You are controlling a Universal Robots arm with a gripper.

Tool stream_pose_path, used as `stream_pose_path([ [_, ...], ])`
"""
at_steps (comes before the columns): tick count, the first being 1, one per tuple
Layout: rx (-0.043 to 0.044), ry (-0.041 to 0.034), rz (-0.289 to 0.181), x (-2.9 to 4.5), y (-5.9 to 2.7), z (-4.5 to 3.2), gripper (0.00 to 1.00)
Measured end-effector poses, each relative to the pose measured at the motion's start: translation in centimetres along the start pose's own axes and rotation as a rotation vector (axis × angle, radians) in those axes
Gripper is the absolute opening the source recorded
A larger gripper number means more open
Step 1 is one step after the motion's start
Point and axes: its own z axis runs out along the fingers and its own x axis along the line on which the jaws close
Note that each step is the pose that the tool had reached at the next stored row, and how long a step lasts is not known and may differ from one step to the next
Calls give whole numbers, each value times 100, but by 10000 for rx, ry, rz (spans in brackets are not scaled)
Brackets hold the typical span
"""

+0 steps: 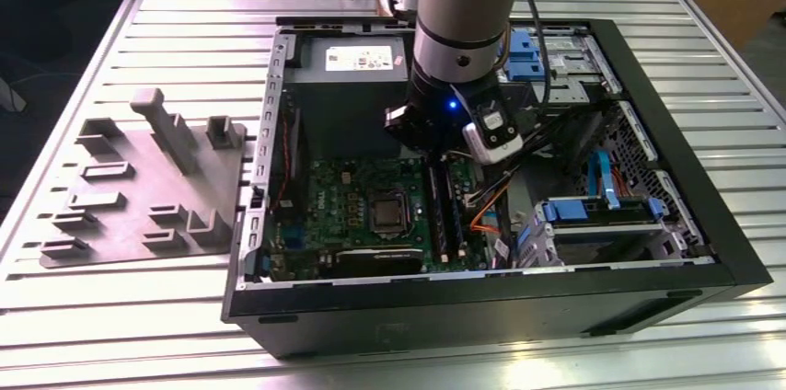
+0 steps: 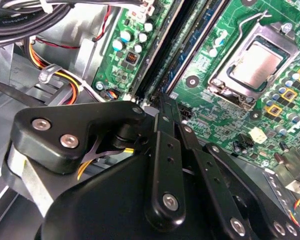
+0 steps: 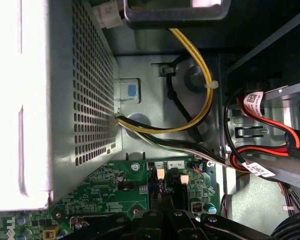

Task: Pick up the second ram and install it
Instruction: 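Press down the second ram until it locks into place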

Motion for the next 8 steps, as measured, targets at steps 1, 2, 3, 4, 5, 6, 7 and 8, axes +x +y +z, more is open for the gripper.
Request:
stream_pose_path([
  [1,0,0,0,0,0,6,10],
  [2,1,1,0,0,-1,12,10],
  [3,2,1,0,1,-1,13,10],
  [4,3,2,0,0,-1,14,10],
  [5,3,1,0,0,-1,14,10],
  [6,-1,1,0,0,-1,16,10],
  [7,-1,0,0,0,-1,16,10],
  [8,0,0,0,0,-1,16,10],
])
